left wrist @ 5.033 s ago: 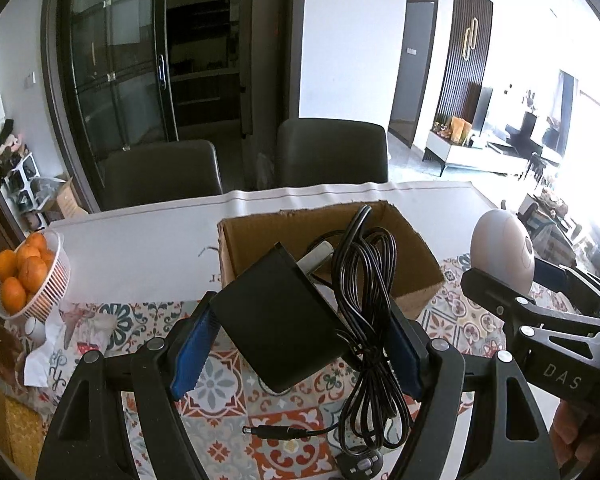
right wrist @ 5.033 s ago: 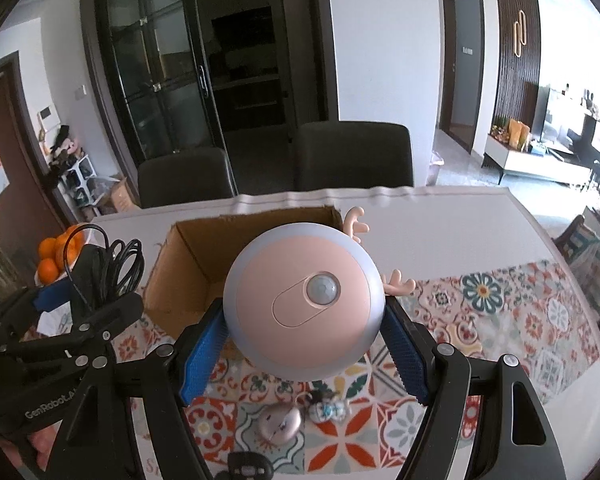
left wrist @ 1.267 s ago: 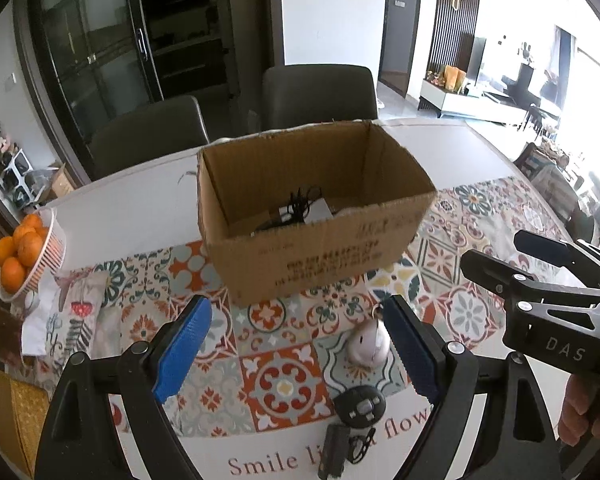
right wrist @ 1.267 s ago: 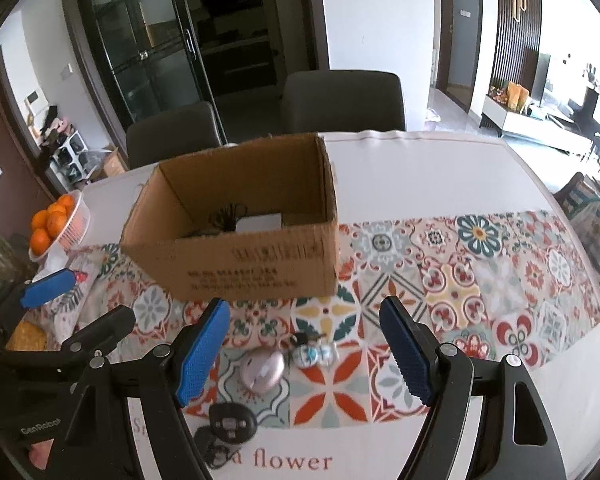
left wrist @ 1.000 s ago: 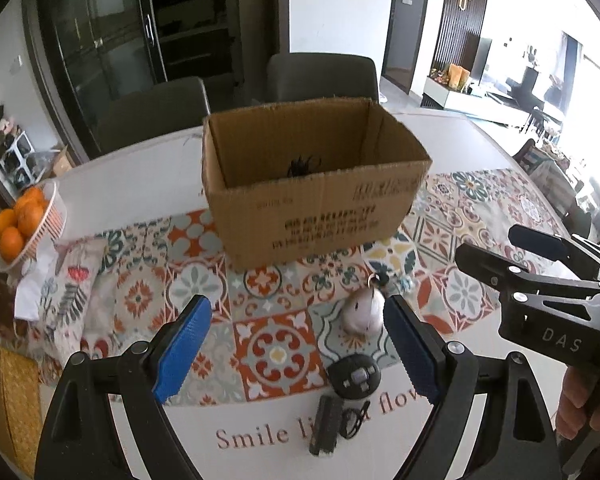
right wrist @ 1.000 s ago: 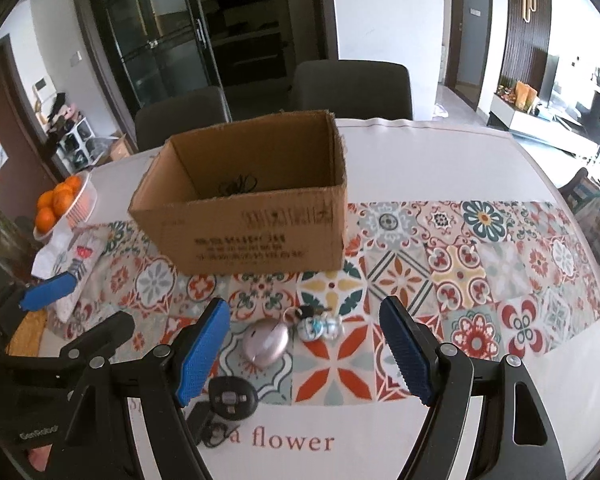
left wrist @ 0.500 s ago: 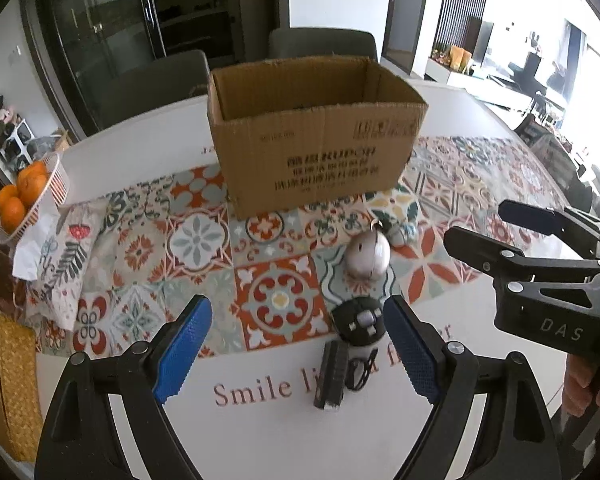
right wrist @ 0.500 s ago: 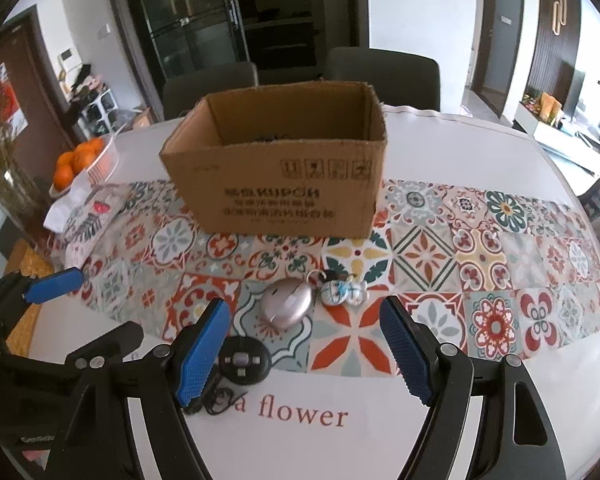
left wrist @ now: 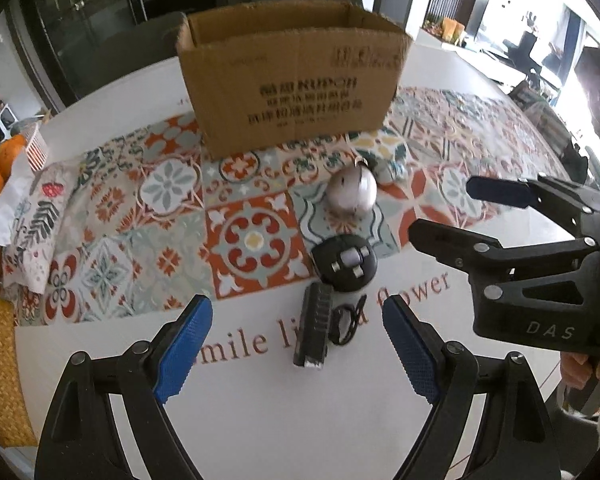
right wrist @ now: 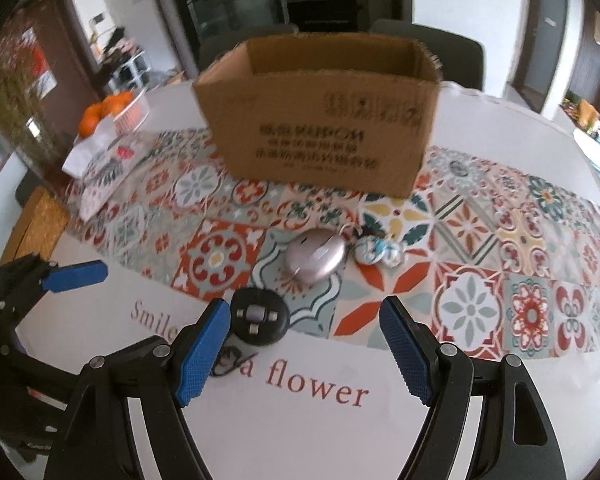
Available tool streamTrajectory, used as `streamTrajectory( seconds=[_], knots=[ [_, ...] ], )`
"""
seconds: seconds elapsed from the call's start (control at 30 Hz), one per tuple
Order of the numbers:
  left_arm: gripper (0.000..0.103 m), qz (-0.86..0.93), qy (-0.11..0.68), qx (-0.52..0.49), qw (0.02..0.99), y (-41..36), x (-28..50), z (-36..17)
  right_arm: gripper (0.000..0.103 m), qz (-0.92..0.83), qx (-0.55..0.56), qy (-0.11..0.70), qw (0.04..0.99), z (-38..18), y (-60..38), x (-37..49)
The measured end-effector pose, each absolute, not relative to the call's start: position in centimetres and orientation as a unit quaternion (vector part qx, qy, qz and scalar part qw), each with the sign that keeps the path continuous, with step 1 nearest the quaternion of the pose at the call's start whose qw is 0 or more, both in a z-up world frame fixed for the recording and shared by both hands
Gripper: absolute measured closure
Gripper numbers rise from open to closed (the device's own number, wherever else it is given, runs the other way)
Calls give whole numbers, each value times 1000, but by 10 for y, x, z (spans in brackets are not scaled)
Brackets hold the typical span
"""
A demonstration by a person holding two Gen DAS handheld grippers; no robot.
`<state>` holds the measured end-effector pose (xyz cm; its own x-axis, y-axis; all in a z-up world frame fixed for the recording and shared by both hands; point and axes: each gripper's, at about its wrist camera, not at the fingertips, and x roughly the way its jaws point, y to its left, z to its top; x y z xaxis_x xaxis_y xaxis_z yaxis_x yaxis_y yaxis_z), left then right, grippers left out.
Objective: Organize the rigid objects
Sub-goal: 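Move both tools back toward the black puck and black power bank, then grasp the black power bank with the left tool while the right tool grasps the black puck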
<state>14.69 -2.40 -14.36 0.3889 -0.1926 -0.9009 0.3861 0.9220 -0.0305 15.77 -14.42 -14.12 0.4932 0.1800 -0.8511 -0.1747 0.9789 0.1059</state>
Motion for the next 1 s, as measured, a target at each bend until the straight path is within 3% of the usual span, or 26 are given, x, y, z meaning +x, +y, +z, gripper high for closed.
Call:
streamTrajectory(
  seconds=[0.8, 1.0],
  knots=[
    [18, -216, 596, 73, 770, -35, 152, -216, 25, 189, -68, 530, 824, -199, -119, 168],
    [24, -210, 604, 68, 766, -35, 160, -226, 25, 195, -71, 539, 816, -211, -116, 175]
  ],
)
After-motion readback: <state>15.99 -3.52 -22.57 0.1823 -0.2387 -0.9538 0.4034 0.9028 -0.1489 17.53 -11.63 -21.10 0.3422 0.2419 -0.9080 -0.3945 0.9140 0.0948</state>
